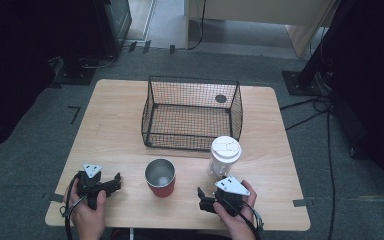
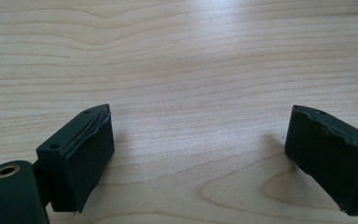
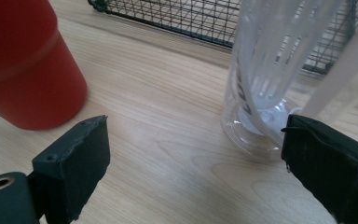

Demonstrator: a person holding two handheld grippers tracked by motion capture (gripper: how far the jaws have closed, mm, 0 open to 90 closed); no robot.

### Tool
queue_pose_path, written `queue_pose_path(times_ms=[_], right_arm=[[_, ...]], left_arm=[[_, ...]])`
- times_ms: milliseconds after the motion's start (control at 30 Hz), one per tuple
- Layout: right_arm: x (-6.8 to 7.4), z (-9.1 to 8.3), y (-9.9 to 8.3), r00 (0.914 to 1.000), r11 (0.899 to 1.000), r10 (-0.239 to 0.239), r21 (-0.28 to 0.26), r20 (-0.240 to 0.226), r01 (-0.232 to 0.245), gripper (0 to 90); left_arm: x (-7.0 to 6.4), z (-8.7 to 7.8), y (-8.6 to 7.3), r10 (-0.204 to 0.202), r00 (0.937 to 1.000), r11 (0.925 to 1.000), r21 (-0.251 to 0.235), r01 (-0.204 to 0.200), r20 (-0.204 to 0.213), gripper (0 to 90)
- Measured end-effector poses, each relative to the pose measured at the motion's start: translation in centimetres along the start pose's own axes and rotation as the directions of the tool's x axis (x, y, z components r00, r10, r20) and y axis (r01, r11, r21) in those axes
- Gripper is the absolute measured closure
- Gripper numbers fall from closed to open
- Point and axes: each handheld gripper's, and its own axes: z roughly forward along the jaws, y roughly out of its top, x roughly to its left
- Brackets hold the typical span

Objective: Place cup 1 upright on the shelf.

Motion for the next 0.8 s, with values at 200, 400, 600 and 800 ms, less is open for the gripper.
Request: queue_pose_path(times_ms=[200,400,600,800], right_arm=[[0.6,0.0,0.5,1.0000,1.000,0.003,-0.007,-0.008,-0.003,7.7],[1.2,-0.2,1.4,0.9998,1.000,-0.005,-0.023,-0.020,0.005,7.6],[2.3,-0.1,1.7,0.9989,1.000,-0.022,-0.015,-0.042,0.021,6.1],[3.5,0.0,2.1,0.9955,0.999,-0.044,-0.014,-0.084,0.043,1.9]], left_arm=[[0.0,0.0,0.0,0.000,1.0000,1.0000,0.000,0.000,0.000,8.7],[0.0,0.0,0.0,0.000,1.0000,1.0000,0.000,0.000,0.000,8.7],[0.0,0.0,0.0,0.000,1.0000,1.0000,0.000,0.000,0.000,8.7],[0.0,0.0,0.0,0.000,1.0000,1.0000,0.000,0.000,0.000,8.7]])
